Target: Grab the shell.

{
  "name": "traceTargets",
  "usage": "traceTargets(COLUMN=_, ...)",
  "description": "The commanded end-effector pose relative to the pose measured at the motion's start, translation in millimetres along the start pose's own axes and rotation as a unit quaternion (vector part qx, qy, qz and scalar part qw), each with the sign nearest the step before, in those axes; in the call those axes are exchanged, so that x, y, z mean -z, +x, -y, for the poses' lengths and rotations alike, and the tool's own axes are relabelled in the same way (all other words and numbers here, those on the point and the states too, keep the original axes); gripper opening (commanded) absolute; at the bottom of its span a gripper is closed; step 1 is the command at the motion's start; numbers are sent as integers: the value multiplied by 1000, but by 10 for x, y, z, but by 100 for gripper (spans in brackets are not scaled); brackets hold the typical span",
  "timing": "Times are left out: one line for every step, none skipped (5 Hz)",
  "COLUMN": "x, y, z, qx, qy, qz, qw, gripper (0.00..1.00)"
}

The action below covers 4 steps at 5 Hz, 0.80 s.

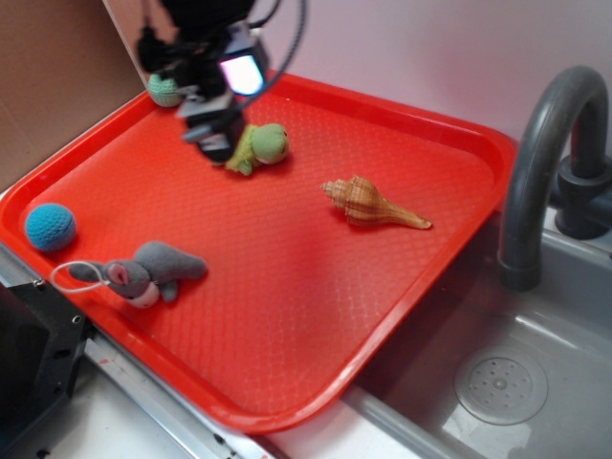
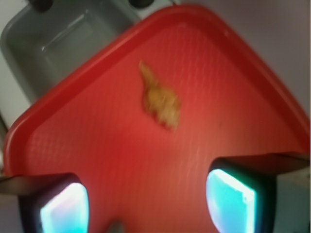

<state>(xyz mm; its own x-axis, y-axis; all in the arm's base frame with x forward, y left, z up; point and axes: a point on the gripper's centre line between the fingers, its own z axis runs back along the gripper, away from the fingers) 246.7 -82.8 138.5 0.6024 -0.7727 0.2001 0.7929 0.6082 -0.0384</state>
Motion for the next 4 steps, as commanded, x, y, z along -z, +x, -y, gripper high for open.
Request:
traceTargets(x=312, y=484, z=-128, qx=45, qy=2, qz=3, qw=999, gripper=100)
traceTargets(x=499, y=559, z=-127, qx=57, qy=-6, qz=-16, qw=998, gripper=100)
traceTargets(x=783, y=579, z=-15, qx=88, qy=-9, qz=-51, qw=995, gripper=100)
traceTargets(x=910, y=522, z=1, qx=99, qy=5, qz=-75, qw=992, gripper=100)
